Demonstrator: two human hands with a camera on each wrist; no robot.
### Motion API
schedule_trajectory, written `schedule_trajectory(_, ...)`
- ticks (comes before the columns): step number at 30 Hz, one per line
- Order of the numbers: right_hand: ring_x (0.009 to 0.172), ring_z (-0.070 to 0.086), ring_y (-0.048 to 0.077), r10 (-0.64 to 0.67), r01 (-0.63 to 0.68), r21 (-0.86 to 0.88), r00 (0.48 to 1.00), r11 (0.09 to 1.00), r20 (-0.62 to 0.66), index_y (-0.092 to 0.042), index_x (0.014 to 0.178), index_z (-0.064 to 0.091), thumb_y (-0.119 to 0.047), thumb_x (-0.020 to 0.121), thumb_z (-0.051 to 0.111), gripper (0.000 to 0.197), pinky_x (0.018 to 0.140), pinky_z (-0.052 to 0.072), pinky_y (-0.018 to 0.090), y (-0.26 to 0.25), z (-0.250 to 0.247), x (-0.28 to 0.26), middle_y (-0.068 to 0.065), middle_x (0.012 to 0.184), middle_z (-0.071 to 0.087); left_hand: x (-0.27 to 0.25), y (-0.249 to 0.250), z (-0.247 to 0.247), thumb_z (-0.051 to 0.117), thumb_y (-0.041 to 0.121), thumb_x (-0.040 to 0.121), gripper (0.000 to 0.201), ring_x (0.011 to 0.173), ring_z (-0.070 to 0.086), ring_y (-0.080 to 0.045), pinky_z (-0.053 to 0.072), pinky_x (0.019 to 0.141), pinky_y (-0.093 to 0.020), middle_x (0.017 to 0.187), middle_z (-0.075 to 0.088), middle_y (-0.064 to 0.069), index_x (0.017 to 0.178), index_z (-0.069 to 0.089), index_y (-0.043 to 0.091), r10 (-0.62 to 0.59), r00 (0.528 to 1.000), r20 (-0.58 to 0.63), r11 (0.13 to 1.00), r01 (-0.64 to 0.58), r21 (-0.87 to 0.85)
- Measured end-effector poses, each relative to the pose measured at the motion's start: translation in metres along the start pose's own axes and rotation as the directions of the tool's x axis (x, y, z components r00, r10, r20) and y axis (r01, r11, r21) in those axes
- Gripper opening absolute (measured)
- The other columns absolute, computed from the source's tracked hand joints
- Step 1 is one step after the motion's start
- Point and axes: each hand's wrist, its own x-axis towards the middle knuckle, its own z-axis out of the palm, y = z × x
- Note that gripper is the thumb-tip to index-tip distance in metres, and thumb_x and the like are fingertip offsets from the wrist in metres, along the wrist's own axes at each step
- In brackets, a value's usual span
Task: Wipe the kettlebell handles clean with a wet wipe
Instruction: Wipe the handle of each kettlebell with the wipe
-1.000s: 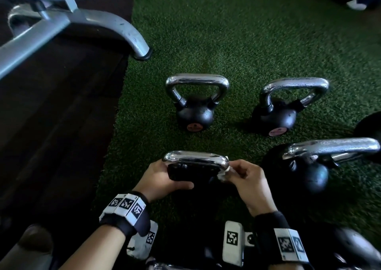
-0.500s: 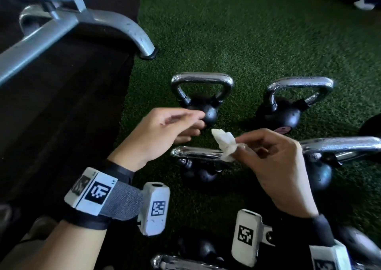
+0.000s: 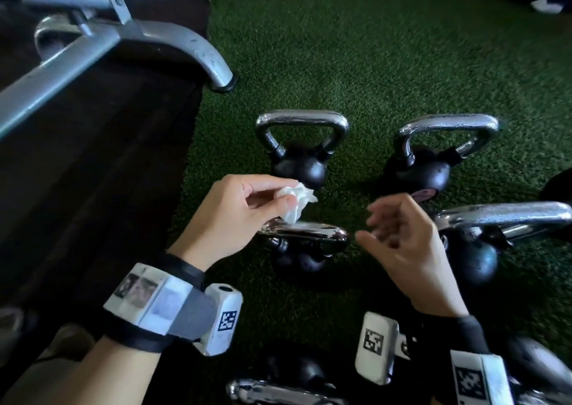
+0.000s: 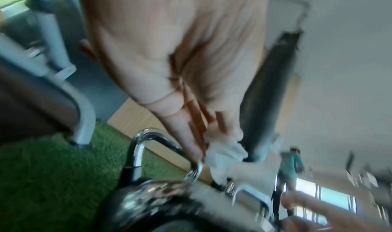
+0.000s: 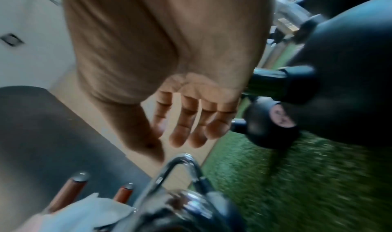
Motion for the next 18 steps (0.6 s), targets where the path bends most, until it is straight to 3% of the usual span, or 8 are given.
schedule_trajectory(2, 0.076, 0.067, 0.017, 0.116, -0.113, -0.108, 0.993, 0.988, 0.019, -0.04, 0.1, 0.069, 0.001, 0.074, 0.083, 0.051, 0.068, 0.053, 0.018, 0.038, 0.003, -0.009, -0.009, 0.09, 0.071, -0.005, -0.007, 0.007, 0.077, 0.026, 0.089, 0.028, 0.093, 0.072, 0.006, 0.053, 0.083, -0.01, 0.104, 0.079, 0.015, 0.117, 0.078, 0.024, 0.105, 0.994, -0.04, 0.988, -0.1, 0.116)
schedule_trajectory(4, 0.084, 0.068, 0.0, 0.196, -0.16, -0.247, 0.972, 0.956, 0.132, -0.052, 0.102, 0.068, -0.012, 0.071, 0.09, 0.055, 0.079, 0.054, 0.015, 0.063, 0.015, -0.017, -0.022, 0.093, 0.072, -0.011, -0.013, 0.022, 0.078, 0.024, 0.09, 0.029, 0.101, 0.07, 0.007, 0.057, 0.089, -0.018, 0.114, 0.076, 0.014, 0.119, 0.078, 0.019, 0.215, 0.976, 0.021, 0.957, -0.215, 0.194)
schedule_trajectory(6, 0.091, 0.067, -0.005, 0.259, -0.208, -0.265, 0.95, 0.941, 0.173, -0.045, 0.109, 0.071, -0.032, 0.069, 0.094, 0.048, 0.087, 0.053, 0.02, 0.073, 0.031, -0.02, -0.022, 0.098, 0.072, -0.016, -0.018, 0.034, 0.076, 0.022, 0.092, 0.03, 0.106, 0.069, 0.007, 0.058, 0.09, -0.022, 0.123, 0.072, 0.016, 0.122, 0.076, 0.017, 0.306, 0.95, 0.065, 0.905, -0.312, 0.288)
schedule_trajectory(9, 0.089, 0.07, -0.004, 0.3, -0.285, -0.147, 0.949, 0.947, 0.096, -0.035, 0.099, 0.077, -0.039, 0.07, 0.093, 0.033, 0.086, 0.055, 0.024, 0.078, 0.048, -0.019, -0.017, 0.094, 0.076, -0.021, -0.025, 0.038, 0.073, 0.019, 0.093, 0.031, 0.11, 0.067, 0.007, 0.056, 0.093, -0.017, 0.126, 0.068, 0.017, 0.124, 0.075, 0.016, 0.402, 0.913, 0.069, 0.841, -0.398, 0.367)
schedule_trajectory(11, 0.088, 0.071, -0.003, 0.285, -0.277, -0.13, 0.958, 0.952, 0.042, -0.032, 0.094, 0.078, -0.041, 0.068, 0.093, 0.031, 0.085, 0.058, 0.026, 0.081, 0.052, -0.019, -0.016, 0.092, 0.077, -0.024, -0.032, 0.03, 0.074, 0.015, 0.092, 0.029, 0.112, 0.065, 0.009, 0.052, 0.096, -0.012, 0.125, 0.066, 0.02, 0.121, 0.076, 0.015, 0.411, 0.912, 0.002, 0.853, -0.385, 0.351)
schedule_trajectory(14, 0.087, 0.069, -0.007, 0.246, -0.243, -0.128, 0.969, 0.961, 0.007, -0.036, 0.084, 0.07, -0.039, 0.063, 0.097, 0.033, 0.077, 0.051, 0.011, 0.081, 0.053, -0.019, -0.022, 0.087, 0.075, -0.028, -0.044, 0.018, 0.075, 0.01, 0.091, 0.027, 0.11, 0.066, 0.01, 0.053, 0.095, -0.013, 0.122, 0.068, 0.023, 0.118, 0.077, 0.014, 0.376, 0.92, -0.11, 0.888, -0.323, 0.327)
schedule_trajectory(18, 0.089, 0.066, -0.014, 0.214, -0.211, -0.1, 0.976, 0.972, 0.029, -0.041, 0.097, 0.069, -0.033, 0.067, 0.096, 0.041, 0.076, 0.044, 0.001, 0.077, 0.065, -0.019, -0.032, 0.088, 0.072, -0.035, -0.056, 0.023, 0.072, 0.012, 0.094, 0.026, 0.111, 0.068, 0.005, 0.054, 0.095, -0.015, 0.122, 0.073, 0.011, 0.12, 0.076, 0.01, 0.44, 0.894, -0.086, 0.832, -0.369, 0.414)
